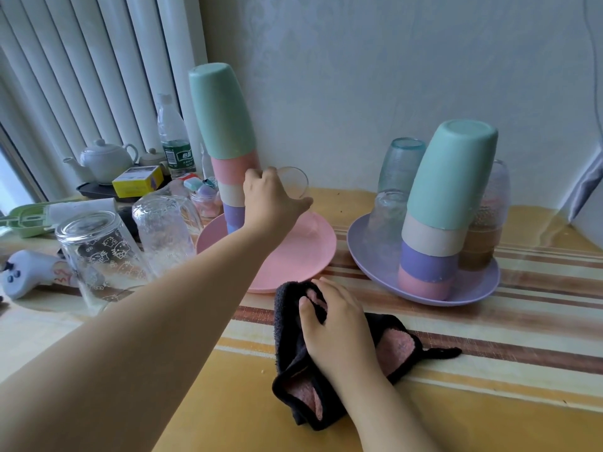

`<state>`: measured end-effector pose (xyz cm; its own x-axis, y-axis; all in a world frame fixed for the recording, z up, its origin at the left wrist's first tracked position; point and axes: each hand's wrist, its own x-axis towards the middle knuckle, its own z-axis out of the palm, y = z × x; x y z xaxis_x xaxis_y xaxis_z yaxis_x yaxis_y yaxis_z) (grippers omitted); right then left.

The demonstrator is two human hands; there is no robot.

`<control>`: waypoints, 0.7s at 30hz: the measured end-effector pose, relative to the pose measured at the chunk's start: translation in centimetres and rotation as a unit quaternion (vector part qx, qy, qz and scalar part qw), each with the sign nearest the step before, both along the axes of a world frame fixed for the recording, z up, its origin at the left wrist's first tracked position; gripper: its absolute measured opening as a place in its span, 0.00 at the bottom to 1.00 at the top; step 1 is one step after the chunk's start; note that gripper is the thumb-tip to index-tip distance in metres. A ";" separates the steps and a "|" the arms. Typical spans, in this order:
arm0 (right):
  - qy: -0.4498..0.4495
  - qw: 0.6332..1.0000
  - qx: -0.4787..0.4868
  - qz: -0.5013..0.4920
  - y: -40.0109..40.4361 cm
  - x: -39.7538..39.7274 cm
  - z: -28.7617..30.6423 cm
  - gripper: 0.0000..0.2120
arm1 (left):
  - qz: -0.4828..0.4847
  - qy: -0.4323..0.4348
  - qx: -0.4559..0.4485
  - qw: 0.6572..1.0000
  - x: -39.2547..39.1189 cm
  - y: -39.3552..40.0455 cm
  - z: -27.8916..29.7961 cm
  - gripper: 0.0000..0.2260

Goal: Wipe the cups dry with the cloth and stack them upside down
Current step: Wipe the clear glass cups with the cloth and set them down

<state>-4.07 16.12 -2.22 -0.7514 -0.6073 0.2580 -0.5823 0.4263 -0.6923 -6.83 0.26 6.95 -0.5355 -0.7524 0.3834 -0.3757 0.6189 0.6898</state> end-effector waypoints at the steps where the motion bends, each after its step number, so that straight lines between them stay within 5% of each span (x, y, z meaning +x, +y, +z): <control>1: -0.006 1.000 -0.008 -0.004 0.1 0.0 0.0 0.22 | -0.003 0.009 0.011 1.000 0.1 -0.1 -0.1 0.33; 12: -0.008 0.996 -0.084 -0.016 0.0 0.2 0.5 0.15 | -0.035 0.199 0.105 0.974 7.6 0.5 0.6 0.31; 16: -0.055 0.969 -0.225 -0.092 0.3 0.1 1.5 0.11 | -0.044 0.233 0.133 0.962 11.8 0.1 0.3 0.25; 21: -0.103 0.903 -0.403 -0.109 0.8 0.5 3.9 0.08 | -0.063 0.249 0.160 0.953 13.3 0.0 0.3 0.28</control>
<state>-3.56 16.90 1.67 -0.9129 -0.1163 0.3912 -0.3688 -0.1752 -0.9129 6.46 0.26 7.30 -0.4410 -0.8153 0.3751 0.1114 0.3650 0.9243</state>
